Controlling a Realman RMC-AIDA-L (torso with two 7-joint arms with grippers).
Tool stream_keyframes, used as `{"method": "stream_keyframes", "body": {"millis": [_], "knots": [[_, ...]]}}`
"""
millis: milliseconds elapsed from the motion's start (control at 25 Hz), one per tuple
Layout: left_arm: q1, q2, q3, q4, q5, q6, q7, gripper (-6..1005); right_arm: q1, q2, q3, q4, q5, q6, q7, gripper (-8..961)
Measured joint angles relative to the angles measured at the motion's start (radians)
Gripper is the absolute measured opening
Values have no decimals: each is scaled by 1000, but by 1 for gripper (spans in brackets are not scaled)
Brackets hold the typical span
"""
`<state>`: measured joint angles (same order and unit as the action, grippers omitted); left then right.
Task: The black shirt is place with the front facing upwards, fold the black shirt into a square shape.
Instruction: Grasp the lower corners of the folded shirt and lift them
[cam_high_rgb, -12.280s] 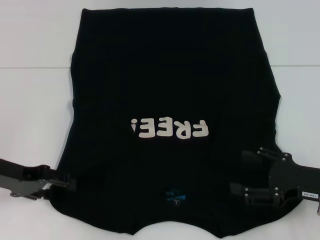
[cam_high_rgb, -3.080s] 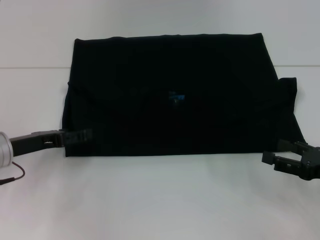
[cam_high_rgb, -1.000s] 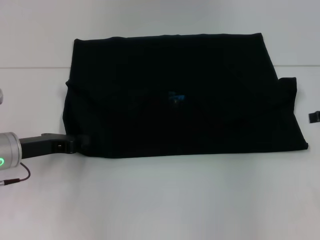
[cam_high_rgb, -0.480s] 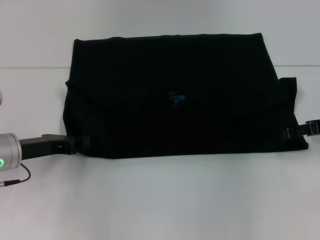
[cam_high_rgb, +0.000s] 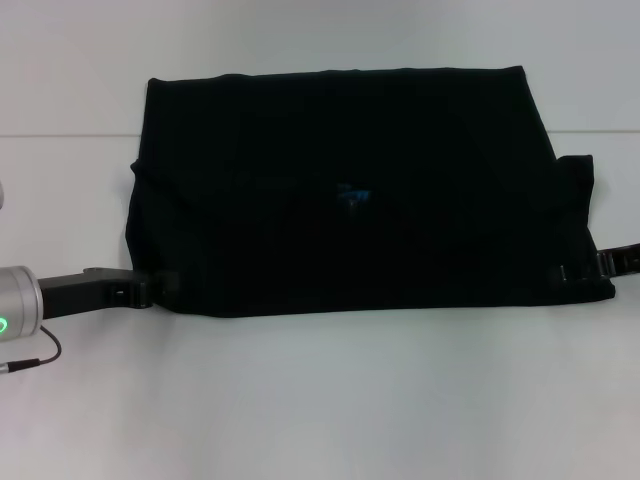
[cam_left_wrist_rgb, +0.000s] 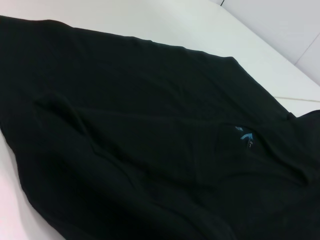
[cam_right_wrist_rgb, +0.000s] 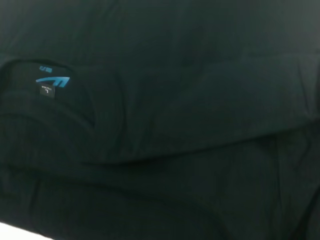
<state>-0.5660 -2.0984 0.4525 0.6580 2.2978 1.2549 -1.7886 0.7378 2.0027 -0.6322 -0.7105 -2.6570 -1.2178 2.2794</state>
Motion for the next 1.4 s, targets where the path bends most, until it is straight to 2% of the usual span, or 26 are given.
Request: {"method": "stream_keyframes", "body": {"millis": [320, 760, 960, 1200, 1400], "knots": [[0, 0, -1, 0, 0, 0, 0, 27, -4, 3, -3, 0, -1, 7, -10, 566], [-1, 0, -2, 0, 0, 0, 0, 26, -12, -2, -3, 0, -5, 8, -10, 83], [-1, 0, -2, 0, 0, 7, 0, 27, -14, -6, -3, 0, -5, 8, -10, 40], [-3, 1, -1, 0, 0, 13, -4, 27, -16, -10, -3, 0, -6, -6, -11, 33], [-5, 3, -2, 0, 0, 32, -11, 26, -19, -21, 7, -8, -2, -40, -11, 27]]}}
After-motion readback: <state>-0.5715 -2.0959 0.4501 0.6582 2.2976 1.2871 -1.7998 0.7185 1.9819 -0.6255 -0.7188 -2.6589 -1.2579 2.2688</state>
